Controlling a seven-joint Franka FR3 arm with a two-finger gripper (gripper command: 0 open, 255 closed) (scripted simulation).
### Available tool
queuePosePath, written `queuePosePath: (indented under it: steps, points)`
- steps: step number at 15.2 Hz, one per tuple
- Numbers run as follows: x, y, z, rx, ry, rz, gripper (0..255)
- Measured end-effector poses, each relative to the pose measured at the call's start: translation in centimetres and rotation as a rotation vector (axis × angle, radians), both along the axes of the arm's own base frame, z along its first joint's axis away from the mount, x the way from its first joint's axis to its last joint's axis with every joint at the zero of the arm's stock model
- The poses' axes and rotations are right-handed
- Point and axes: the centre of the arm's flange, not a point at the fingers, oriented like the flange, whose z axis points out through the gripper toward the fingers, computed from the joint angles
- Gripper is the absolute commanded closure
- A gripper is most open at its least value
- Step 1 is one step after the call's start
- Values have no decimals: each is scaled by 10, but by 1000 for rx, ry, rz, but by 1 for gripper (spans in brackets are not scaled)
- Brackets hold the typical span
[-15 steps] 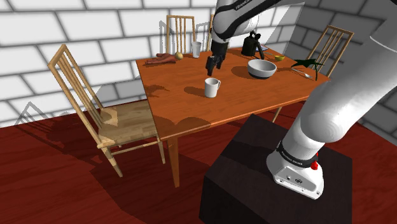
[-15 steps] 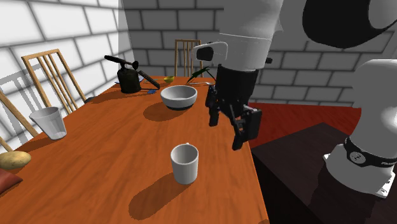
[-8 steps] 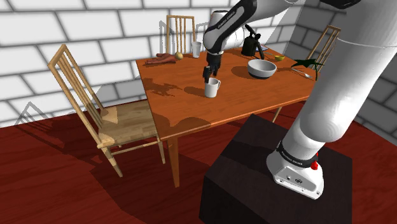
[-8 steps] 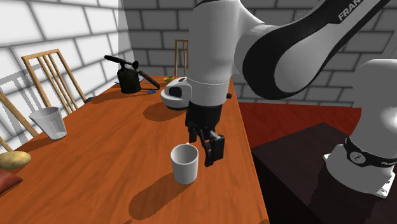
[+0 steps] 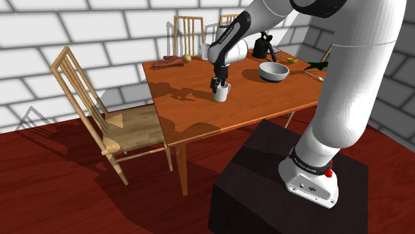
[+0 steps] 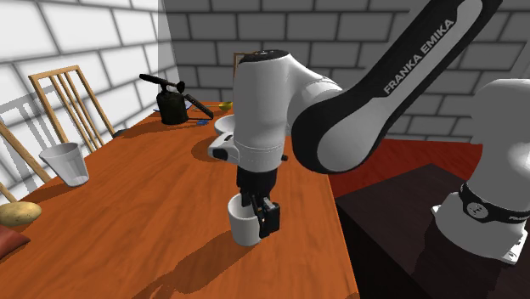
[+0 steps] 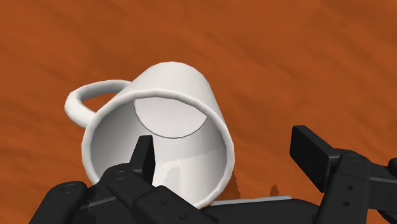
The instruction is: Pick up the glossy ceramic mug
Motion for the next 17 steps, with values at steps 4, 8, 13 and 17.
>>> queuePosePath:
  steps: [4,8,13,17]
  points:
    - [0,-1,-17,0,0,0,255]
    - [1,-1,-19,0,0,0,255]
    - [1,-1,-20,0,0,0,255]
    - [1,1,-9,0,0,0,255]
